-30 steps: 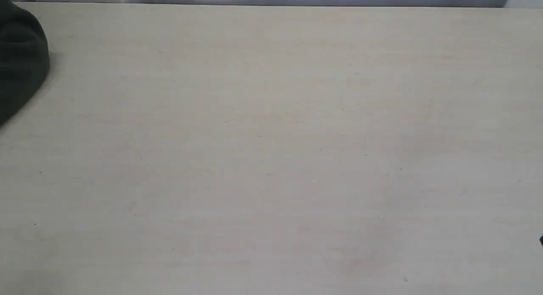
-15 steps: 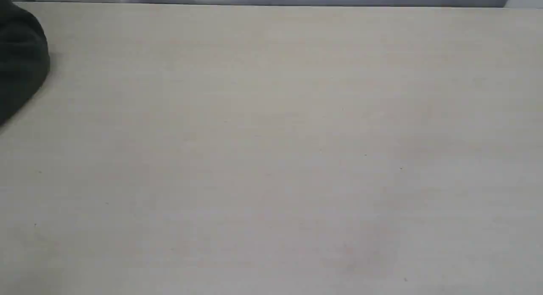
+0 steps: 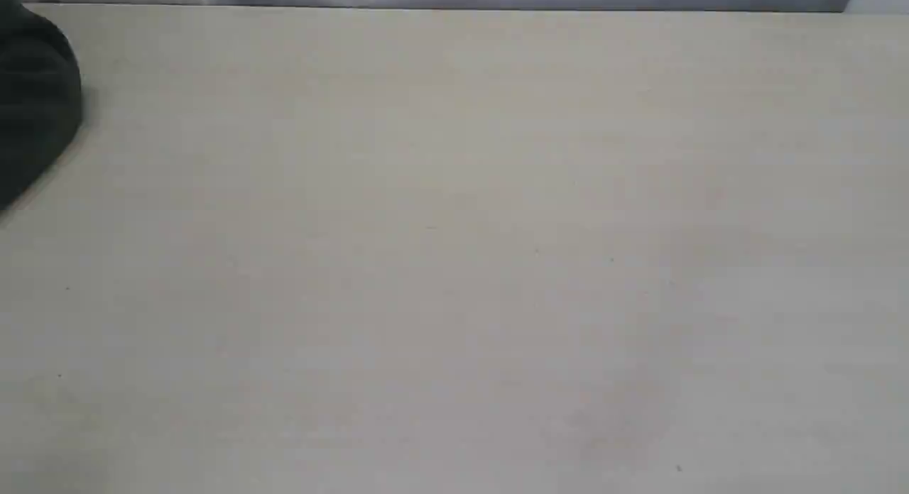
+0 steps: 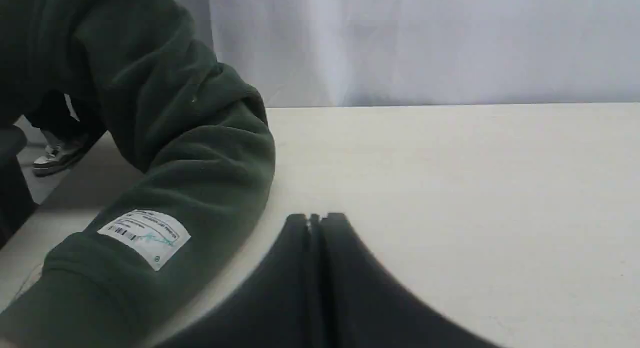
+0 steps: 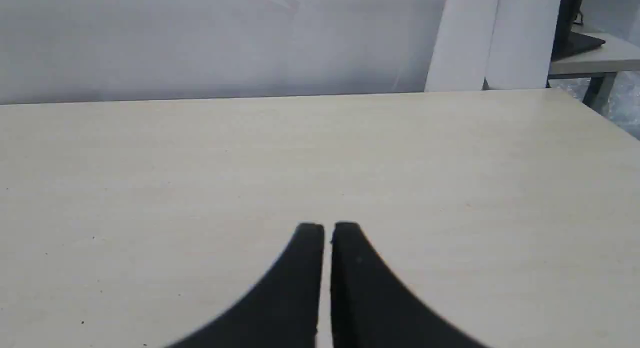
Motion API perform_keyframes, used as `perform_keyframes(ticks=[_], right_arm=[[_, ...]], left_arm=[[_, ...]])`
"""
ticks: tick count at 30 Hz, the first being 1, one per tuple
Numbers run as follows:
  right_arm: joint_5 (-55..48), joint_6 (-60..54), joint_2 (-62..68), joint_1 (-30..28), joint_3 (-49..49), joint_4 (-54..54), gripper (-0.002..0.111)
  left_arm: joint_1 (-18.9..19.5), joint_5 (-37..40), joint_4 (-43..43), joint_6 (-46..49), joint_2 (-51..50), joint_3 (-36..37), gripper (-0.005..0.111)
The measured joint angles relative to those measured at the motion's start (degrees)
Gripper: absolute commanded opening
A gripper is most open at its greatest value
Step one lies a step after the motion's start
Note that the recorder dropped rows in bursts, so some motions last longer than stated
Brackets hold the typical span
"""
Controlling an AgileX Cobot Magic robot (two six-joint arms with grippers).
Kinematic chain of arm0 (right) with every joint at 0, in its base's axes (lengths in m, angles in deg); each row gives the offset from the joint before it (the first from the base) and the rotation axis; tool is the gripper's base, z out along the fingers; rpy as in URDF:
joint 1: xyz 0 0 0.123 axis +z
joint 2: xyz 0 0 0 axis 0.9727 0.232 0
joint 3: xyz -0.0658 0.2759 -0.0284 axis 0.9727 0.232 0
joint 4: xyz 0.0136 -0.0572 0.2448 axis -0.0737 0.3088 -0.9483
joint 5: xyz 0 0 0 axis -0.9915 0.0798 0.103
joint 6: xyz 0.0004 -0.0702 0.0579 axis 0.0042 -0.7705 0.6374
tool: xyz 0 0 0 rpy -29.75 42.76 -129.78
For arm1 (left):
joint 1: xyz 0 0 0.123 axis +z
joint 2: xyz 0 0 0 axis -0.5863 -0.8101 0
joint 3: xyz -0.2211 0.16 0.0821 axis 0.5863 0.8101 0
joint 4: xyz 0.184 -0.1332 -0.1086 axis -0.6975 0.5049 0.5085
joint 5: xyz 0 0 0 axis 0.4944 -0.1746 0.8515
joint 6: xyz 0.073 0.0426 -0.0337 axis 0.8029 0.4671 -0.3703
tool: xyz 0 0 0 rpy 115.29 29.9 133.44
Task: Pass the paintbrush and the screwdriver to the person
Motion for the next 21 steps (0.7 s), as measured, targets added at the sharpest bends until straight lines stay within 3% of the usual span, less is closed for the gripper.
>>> perform_keyframes(ticks=[21], right_arm=[[-2.6,1.0,0.0,0.0,0.0,1.3,0.004]], left_arm=[[0.0,0.0,0.0,0.0,0.0,0.0,0.0]])
